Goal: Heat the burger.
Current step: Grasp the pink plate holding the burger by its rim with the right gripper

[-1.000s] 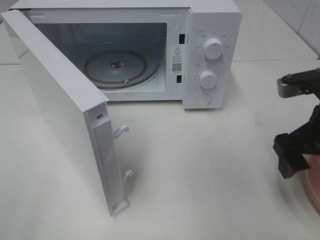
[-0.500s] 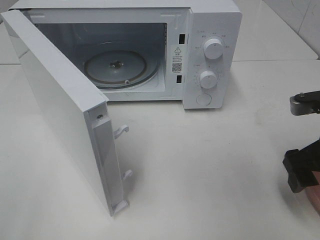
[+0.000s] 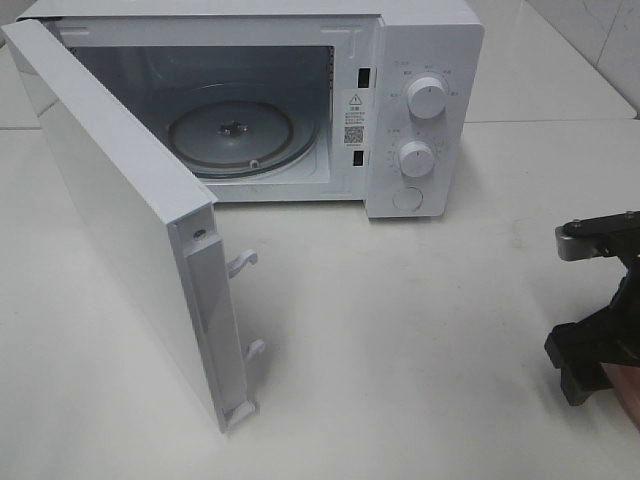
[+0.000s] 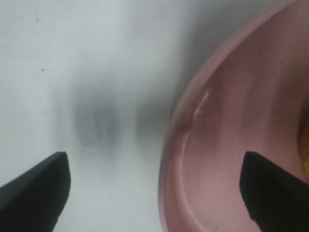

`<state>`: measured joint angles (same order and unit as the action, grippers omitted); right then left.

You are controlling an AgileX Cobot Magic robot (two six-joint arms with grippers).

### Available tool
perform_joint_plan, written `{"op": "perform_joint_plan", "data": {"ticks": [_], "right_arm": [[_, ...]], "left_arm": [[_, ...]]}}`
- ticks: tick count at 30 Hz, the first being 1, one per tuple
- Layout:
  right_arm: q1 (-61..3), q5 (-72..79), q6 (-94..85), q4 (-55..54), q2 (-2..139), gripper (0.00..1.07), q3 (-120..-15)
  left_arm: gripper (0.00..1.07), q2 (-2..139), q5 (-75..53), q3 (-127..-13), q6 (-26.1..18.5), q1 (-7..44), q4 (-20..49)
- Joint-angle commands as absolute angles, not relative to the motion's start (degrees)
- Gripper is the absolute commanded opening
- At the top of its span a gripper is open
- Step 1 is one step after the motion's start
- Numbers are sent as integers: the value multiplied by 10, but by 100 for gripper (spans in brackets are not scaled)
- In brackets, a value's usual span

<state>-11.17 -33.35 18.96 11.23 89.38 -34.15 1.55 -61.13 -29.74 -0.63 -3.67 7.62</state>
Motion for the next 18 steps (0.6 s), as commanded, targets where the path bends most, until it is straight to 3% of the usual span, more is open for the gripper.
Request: {"op": "perform_joint_plan", "data": {"ticks": [1, 15, 17, 18], "right_arm": [[-109, -315, 178, 115, 915, 89, -338], [-91, -293, 158, 122, 962, 82, -338], [-91, -295, 165, 124, 962, 68, -338], [-91, -295, 165, 124, 962, 68, -338]], "left_arm": [[100, 14, -613, -295, -7, -38, 80], [100, 14, -613, -295, -7, -38, 80], [100, 14, -613, -295, -7, -38, 80], [100, 14, -613, -295, -7, -38, 80]]}}
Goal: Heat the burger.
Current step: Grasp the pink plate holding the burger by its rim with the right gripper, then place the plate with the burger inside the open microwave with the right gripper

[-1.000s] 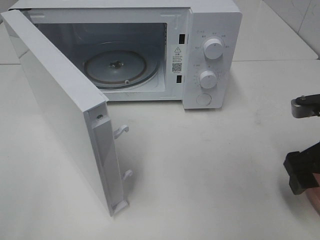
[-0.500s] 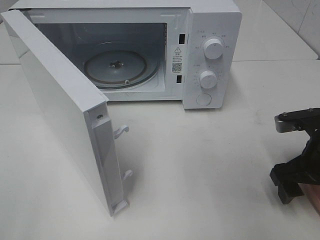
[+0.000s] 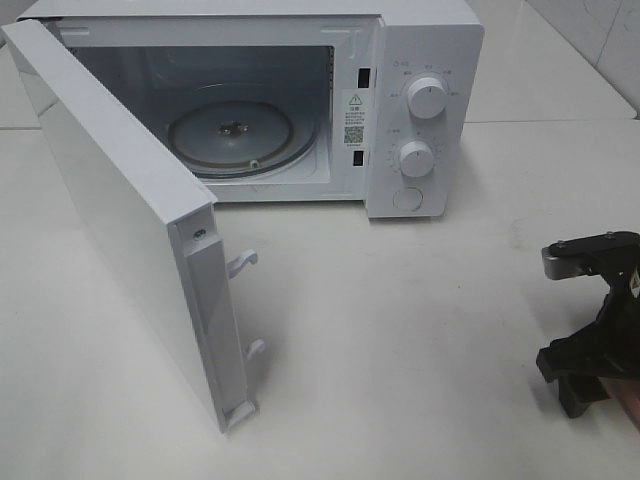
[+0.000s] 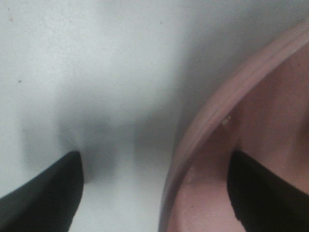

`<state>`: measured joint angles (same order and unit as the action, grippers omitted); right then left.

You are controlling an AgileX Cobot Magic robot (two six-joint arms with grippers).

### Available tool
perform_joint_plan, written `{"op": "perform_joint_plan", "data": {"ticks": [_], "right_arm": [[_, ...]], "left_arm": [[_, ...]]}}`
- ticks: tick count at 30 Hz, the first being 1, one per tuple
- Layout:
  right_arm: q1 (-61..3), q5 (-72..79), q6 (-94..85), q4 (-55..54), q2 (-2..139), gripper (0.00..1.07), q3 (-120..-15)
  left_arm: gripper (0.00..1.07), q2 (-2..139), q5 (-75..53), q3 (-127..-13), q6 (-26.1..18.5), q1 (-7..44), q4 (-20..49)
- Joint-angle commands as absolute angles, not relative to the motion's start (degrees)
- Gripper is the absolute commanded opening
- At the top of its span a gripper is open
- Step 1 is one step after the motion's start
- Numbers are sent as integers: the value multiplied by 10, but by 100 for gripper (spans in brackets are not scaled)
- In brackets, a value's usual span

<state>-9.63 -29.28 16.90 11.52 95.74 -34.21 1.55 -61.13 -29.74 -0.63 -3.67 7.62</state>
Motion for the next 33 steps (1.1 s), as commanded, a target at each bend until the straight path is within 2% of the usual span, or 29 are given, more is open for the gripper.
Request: {"op": "perform_joint_plan", "data": {"ticks": [1, 2, 5, 7, 8, 10, 20, 33], "right_arm": [[-91, -295, 167, 125, 962, 63, -338], [-91, -297, 174, 135, 962, 51, -338], [-91, -297, 176, 140, 962, 46, -338], [-91, -297, 178, 158, 962, 16, -338], [-91, -297, 178, 158, 962, 16, -338], [-91, -297, 178, 164, 962, 0, -338], [-94, -315, 181, 165, 960, 0, -338], [-166, -378, 324, 276, 953, 0, -338]], "left_arm": [[100, 14, -613, -295, -7, -38, 80], [100, 14, -613, -295, -7, -38, 80], [100, 14, -613, -295, -7, -38, 80], [100, 14, -613, -295, -7, -38, 80], [100, 14, -613, -295, -7, -38, 80], [100, 14, -613, -295, -7, -38, 80], [100, 14, -613, -295, -7, -38, 80], [100, 14, -613, -295, -7, -38, 80]]}}
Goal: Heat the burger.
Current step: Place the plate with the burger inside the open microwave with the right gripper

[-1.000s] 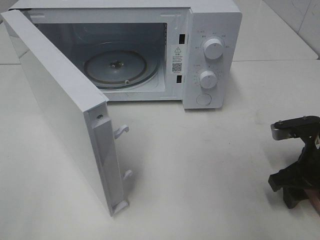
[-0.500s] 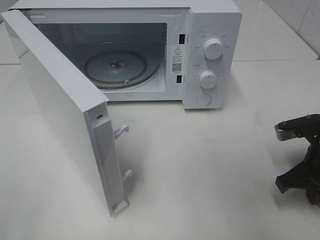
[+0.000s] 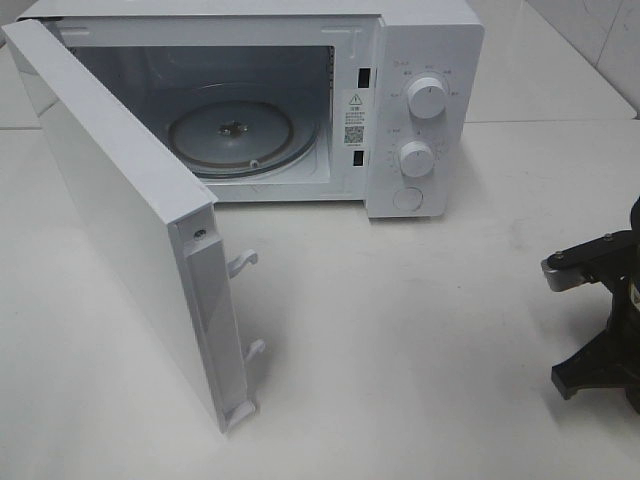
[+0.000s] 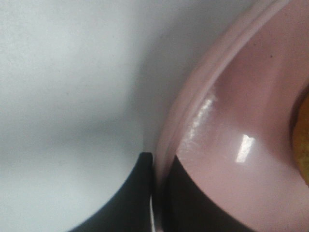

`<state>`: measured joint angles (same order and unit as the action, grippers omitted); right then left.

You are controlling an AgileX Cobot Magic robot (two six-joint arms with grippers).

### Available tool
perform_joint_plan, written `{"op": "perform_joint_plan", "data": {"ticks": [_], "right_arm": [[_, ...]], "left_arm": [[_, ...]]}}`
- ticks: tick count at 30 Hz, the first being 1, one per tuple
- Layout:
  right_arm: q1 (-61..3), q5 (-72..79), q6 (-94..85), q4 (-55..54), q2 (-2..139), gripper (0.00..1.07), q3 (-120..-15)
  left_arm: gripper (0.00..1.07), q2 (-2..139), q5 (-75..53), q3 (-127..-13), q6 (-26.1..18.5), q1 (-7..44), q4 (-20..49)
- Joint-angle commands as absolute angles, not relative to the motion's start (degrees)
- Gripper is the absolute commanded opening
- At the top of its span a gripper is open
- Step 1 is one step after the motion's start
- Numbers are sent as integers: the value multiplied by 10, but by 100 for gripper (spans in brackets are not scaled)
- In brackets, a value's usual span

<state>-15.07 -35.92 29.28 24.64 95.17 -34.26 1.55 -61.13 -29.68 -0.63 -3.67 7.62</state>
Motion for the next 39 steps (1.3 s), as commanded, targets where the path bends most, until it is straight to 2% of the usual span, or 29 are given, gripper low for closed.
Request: {"op": "perform_joint_plan", "data": {"ticks": [1, 15, 32, 39], "right_arm": [[-172, -385, 334, 285, 953, 0, -338], [-259, -462, 399, 343, 945, 0, -338], [-336, -539, 382, 347, 837, 0, -338], [-410, -567, 373, 345, 803, 0, -338]], "left_arm": [[100, 14, -613, -295, -7, -38, 80], [100, 14, -613, -295, -7, -38, 80], [100, 14, -613, -295, -7, -38, 80], [100, 14, -613, -295, -7, -38, 80]]}}
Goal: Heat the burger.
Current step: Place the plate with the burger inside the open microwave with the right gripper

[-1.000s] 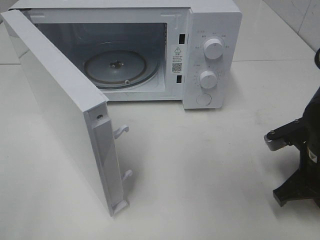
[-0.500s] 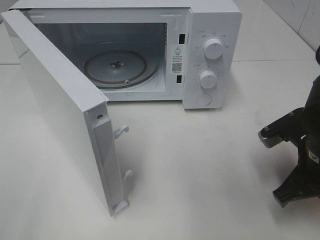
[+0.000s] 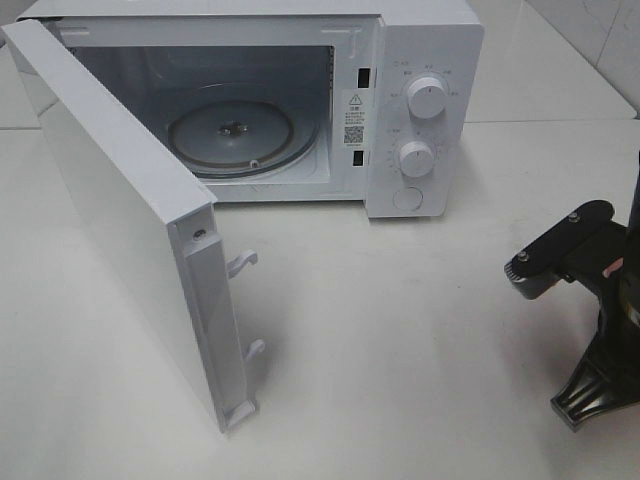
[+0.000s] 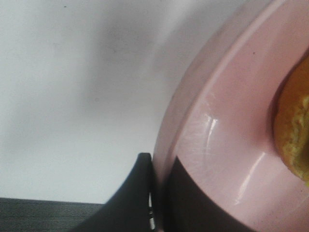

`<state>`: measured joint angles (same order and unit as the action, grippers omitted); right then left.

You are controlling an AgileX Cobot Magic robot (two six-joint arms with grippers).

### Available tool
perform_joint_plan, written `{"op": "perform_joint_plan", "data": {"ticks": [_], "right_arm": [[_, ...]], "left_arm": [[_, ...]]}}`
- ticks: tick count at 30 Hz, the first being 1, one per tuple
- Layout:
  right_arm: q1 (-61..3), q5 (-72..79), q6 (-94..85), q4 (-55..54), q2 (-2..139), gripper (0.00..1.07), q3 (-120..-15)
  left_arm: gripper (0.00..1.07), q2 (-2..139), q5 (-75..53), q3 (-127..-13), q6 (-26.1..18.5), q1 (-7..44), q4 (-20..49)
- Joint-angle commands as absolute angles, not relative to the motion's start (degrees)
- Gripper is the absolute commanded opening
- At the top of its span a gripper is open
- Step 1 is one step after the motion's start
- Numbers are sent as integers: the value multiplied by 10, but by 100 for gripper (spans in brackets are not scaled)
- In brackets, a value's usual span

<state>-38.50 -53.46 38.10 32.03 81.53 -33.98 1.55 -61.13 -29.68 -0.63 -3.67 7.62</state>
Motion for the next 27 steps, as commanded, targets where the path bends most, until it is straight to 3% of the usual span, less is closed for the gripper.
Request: {"op": "perform_joint_plan", "data": {"ticks": [1, 9, 19, 27], "right_arm": [[-427, -573, 367, 345, 797, 0, -338], [-480, -584, 348, 346, 786, 0, -338], [-588, -594, 301, 346, 780, 0, -338], [-627, -588, 241, 352, 780, 0, -338]], "left_arm": [[100, 14, -613, -295, -7, -38, 80], [100, 14, -613, -295, -7, -38, 80], [100, 14, -613, -295, -7, -38, 80], [100, 14, -613, -295, -7, -38, 80]]}}
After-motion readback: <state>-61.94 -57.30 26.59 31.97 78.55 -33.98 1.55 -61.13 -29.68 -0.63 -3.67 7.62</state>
